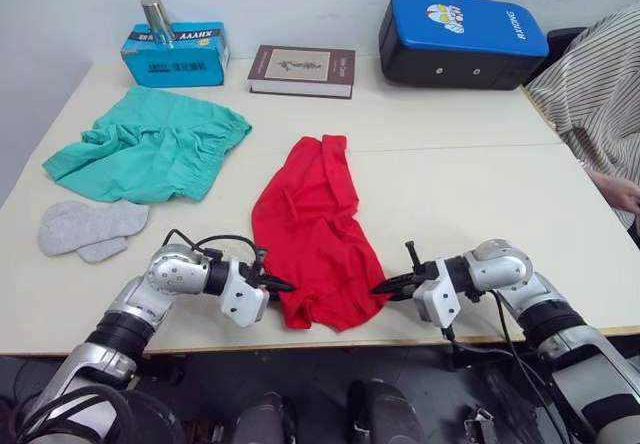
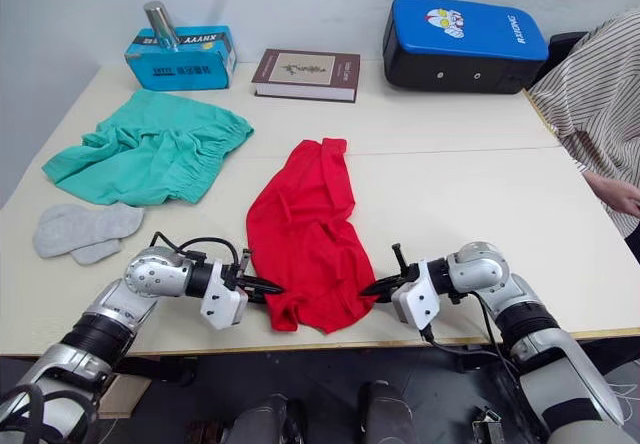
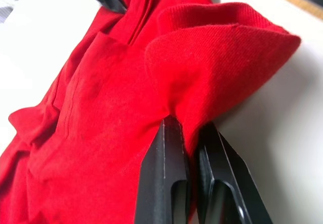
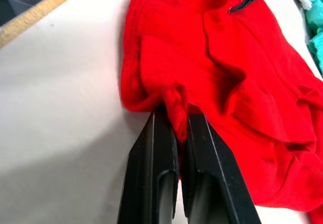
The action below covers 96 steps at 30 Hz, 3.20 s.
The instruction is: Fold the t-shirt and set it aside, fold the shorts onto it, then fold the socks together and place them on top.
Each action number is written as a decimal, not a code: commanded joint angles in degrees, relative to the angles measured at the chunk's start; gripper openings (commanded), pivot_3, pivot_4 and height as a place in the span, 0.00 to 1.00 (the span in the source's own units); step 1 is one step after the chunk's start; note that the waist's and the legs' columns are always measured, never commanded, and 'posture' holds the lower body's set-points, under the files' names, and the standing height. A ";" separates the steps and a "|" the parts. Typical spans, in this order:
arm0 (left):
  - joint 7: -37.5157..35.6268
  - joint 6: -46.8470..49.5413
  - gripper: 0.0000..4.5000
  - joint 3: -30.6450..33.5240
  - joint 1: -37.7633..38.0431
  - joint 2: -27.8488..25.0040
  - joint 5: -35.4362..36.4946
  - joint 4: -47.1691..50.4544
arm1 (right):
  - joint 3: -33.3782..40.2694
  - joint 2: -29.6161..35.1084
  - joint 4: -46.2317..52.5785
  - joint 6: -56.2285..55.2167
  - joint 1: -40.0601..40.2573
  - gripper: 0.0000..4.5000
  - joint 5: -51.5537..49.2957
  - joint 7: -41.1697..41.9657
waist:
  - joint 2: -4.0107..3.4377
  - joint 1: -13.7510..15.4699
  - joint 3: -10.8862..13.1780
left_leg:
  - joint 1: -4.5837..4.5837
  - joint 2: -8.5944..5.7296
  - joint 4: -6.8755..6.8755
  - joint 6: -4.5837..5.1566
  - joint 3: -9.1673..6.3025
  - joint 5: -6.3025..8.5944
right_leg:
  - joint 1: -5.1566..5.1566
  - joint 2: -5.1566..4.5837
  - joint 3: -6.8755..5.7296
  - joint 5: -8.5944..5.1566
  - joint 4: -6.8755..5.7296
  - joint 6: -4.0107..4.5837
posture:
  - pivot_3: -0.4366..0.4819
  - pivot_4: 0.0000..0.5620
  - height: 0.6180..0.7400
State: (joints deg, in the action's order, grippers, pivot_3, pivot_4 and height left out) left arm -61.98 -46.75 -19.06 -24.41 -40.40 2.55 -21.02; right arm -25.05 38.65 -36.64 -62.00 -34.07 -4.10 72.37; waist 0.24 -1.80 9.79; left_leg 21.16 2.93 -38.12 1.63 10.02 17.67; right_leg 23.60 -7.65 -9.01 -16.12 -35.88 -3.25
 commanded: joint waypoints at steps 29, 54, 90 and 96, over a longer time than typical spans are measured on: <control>1.45 19.36 0.00 21.92 32.16 -12.81 14.88 26.89 | 10.63 34.27 65.89 71.48 30.33 0.01 -22.88 6.96 | -0.05 0.61 0.70 | 0.28 0.11 0.07 0.12 -0.20 0.65 | 0.17 0.00 -0.10 -0.09 0.37 0.05 | 0.48 0.27 1.00; 0.32 65.66 0.00 27.87 11.88 -15.33 38.42 27.90 | 16.90 20.86 50.62 97.96 2.97 0.01 -36.34 5.65 | 0.32 0.41 1.25 | 0.44 0.26 0.04 -0.26 -0.17 0.34 | 0.36 0.25 -0.10 -0.18 0.22 0.15 | 0.48 0.27 1.00; 0.59 49.80 0.00 22.83 -40.44 11.64 11.31 -45.24 | 19.91 -2.06 -8.32 77.81 -26.92 0.01 -7.11 -7.49 | 0.44 -0.04 1.28 | 2.01 0.09 -1.03 -0.14 0.22 -0.18 | 1.88 0.89 -0.01 0.16 -0.91 -0.35 | 0.48 0.27 1.00; 6.31 47.96 0.00 22.31 -40.88 13.49 7.62 -49.17 | 19.51 -6.27 -16.64 75.01 -28.17 0.01 -4.13 -11.93 | 0.43 -0.23 1.28 | 2.02 0.00 -1.03 -0.14 0.21 -0.18 | 1.89 0.90 -0.02 0.16 -0.93 -0.35 | 0.48 0.27 1.00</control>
State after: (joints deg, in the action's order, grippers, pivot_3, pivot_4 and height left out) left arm -57.46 2.43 2.26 -64.18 -25.87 11.08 -69.84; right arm -7.15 31.59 -52.00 14.57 -61.31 -9.21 62.26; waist 0.68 -2.02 11.07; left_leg 23.18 2.92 -39.15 1.48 10.24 17.49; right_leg 25.48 -6.76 -9.03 -15.96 -36.81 -3.60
